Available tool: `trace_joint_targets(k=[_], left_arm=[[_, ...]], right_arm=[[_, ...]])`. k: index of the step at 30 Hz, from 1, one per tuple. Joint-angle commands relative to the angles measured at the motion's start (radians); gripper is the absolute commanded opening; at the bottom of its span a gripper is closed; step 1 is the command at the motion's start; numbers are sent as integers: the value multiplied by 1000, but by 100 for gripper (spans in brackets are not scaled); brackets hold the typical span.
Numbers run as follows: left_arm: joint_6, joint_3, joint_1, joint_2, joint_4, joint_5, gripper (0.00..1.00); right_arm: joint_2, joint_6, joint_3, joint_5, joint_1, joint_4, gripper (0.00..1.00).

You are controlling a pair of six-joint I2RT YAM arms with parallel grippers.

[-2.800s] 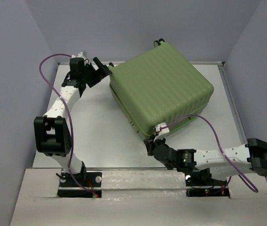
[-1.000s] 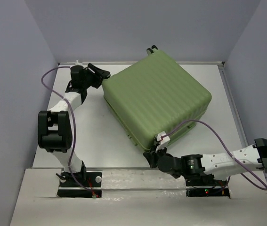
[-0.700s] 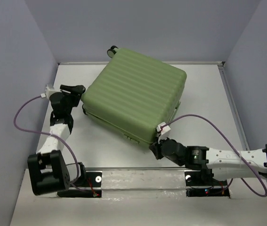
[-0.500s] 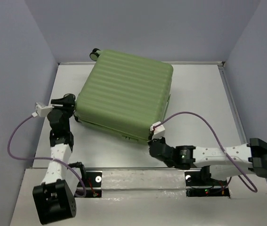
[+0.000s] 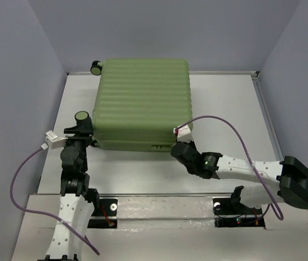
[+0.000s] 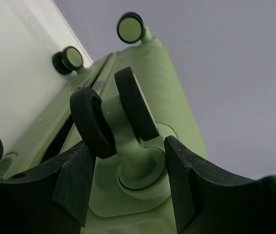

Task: Pack the luggage

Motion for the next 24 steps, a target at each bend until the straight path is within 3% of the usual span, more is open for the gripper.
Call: trace_joint_targets(k=[1, 4, 7, 9, 11, 13, 16, 19, 22, 24], left_arm=[[111, 40, -200, -24, -112, 540, 6], [79, 48, -262, -41, -103, 508, 6], [50, 40, -316, -50, -65, 469, 6], [34, 26, -379, -48, -39, 440, 6], [43, 19, -411, -30, -37, 392, 6], [57, 0, -420, -7, -26, 386, 6], [66, -29, -420, -11, -11, 351, 6], [105, -26, -420, 2, -23, 317, 6], [120, -37, -420, 21, 0, 314, 6], [123, -57, -420, 45, 13, 308, 6]], right_arm=[[-86, -127, 214, -341, -36, 435, 7], [-90, -170, 181, -385, -45, 494, 7], [-84, -26, -67, -468, -18, 819, 7], [68, 71, -134, -407, 77, 1021, 7], [232, 24, -3, -390, 144, 870, 7], [224, -59, 102, -281, 205, 714, 7], [10, -72, 69, -275, 139, 673, 7], [-217, -41, 44, -376, -20, 560, 7], [-322, -41, 76, -382, -78, 463, 7], [-322, -9, 81, -494, -78, 429, 7]])
